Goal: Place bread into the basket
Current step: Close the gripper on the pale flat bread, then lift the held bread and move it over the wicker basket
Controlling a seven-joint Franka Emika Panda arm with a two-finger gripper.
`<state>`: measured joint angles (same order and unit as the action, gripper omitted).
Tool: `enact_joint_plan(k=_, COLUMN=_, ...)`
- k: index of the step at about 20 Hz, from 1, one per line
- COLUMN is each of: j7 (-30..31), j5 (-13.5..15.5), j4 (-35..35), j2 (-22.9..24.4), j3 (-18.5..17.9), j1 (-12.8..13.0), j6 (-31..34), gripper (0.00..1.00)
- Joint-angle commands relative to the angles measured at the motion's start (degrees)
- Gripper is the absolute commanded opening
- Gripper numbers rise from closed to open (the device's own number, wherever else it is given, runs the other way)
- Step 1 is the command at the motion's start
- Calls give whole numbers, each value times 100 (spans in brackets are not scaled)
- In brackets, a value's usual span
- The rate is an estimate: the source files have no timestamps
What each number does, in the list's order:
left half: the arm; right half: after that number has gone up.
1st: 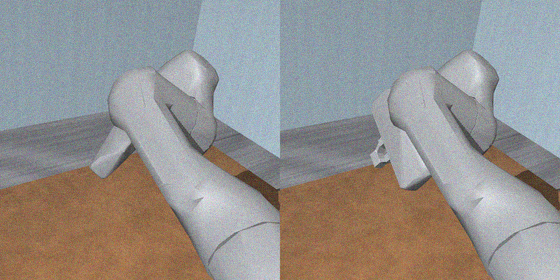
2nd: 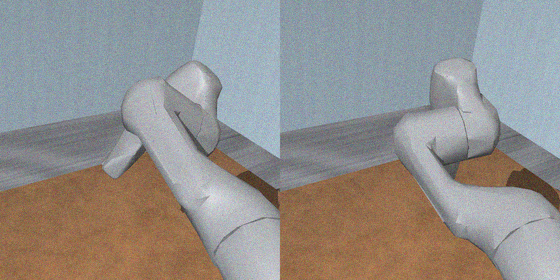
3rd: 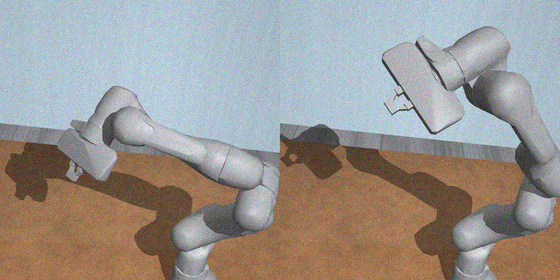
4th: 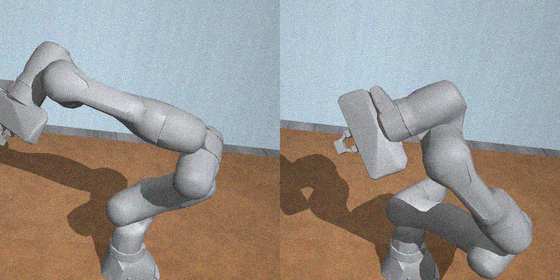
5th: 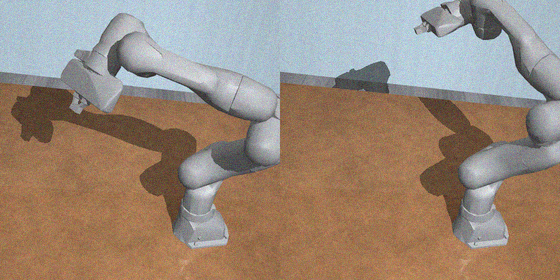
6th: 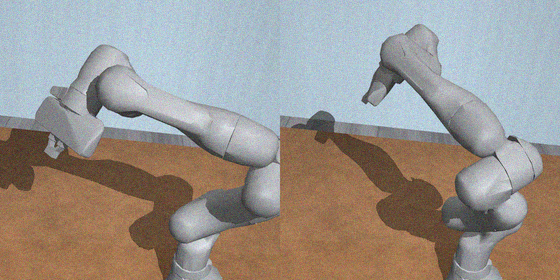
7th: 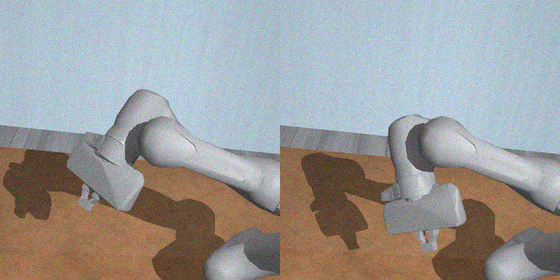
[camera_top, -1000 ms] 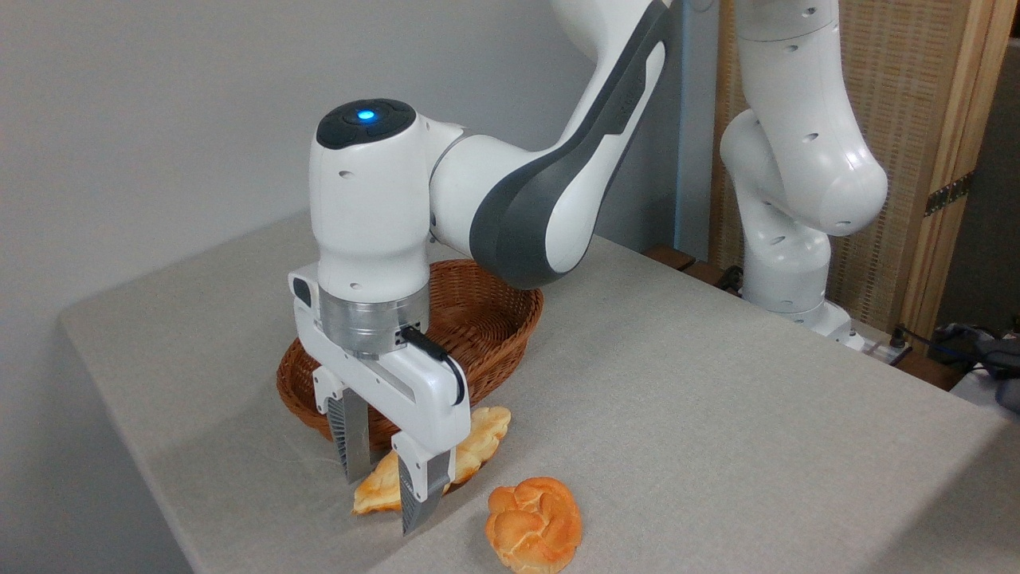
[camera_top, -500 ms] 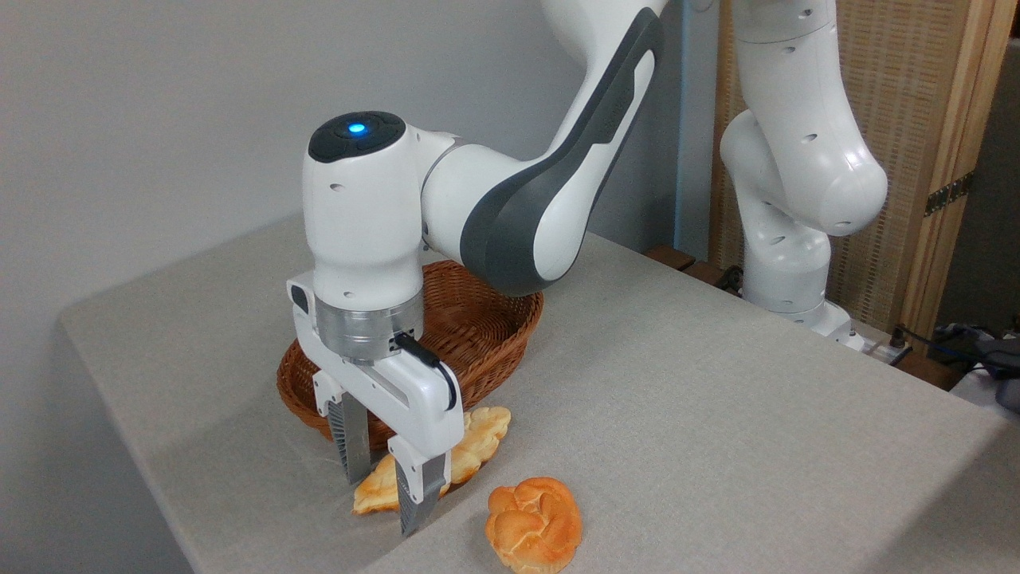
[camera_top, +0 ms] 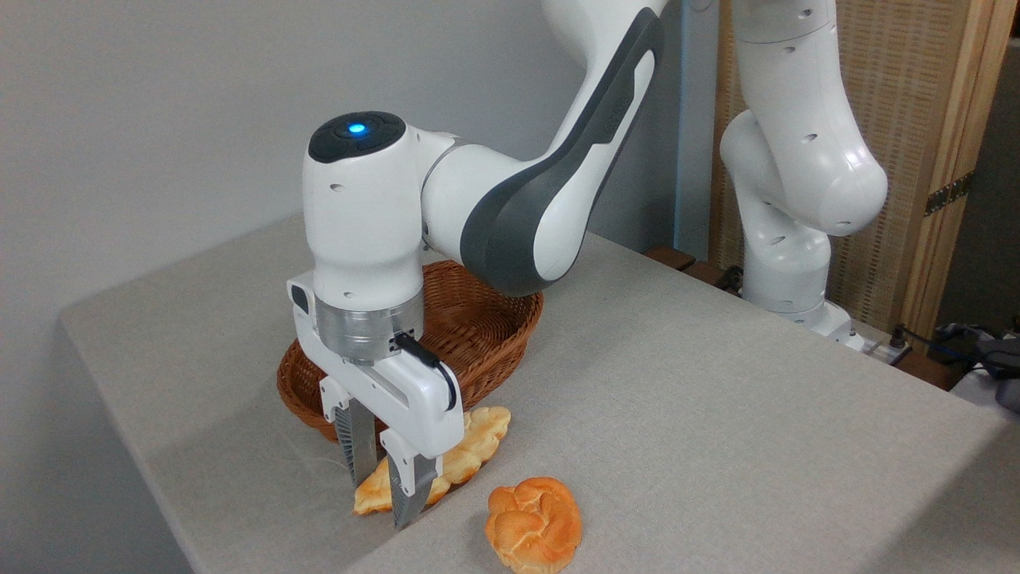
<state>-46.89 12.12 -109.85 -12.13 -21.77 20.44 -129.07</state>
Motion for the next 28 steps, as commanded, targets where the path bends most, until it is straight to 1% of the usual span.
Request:
enact_joint_plan(k=1, j7=-154, j5=89, j4=-27, j2=88, j3=-21, j1=-13, j6=-22, gripper=21)
enact_joint_plan(k=3, j7=-154, j5=97, j4=-27, j2=106, j3=-38, j1=-13, j6=-22, gripper=17)
enact_joint_plan(k=6, j7=-163, j5=89, j4=-27, j2=158, j3=-47, j1=-13, j6=-22, gripper=14)
enact_joint_plan(k=9, j7=-163, j5=89, j4=-27, j2=176, j3=-56, j1=-13, j6=-5, gripper=10)
enact_joint_plan(k=15, j7=-163, j5=115, j4=-1, j2=273, j3=-91, j1=-31, j6=-4, gripper=10)
enact_joint_plan(k=18, j7=-171, j5=115, j4=25, j2=404, j3=-100, j1=-162, j6=-4, gripper=10)
enact_joint_plan(k=19, j7=-171, j5=115, j4=25, j2=457, j3=-117, j1=-172, j6=-4, gripper=10)
enact_joint_plan(k=24, j7=-154, j5=133, j4=175, j2=563, j3=-249, j1=-172, j6=-4, gripper=11)
enact_joint_plan(k=28, j7=-163, j5=133, j4=192, j2=765, j3=-275, j1=-172, j6=4, gripper=12)
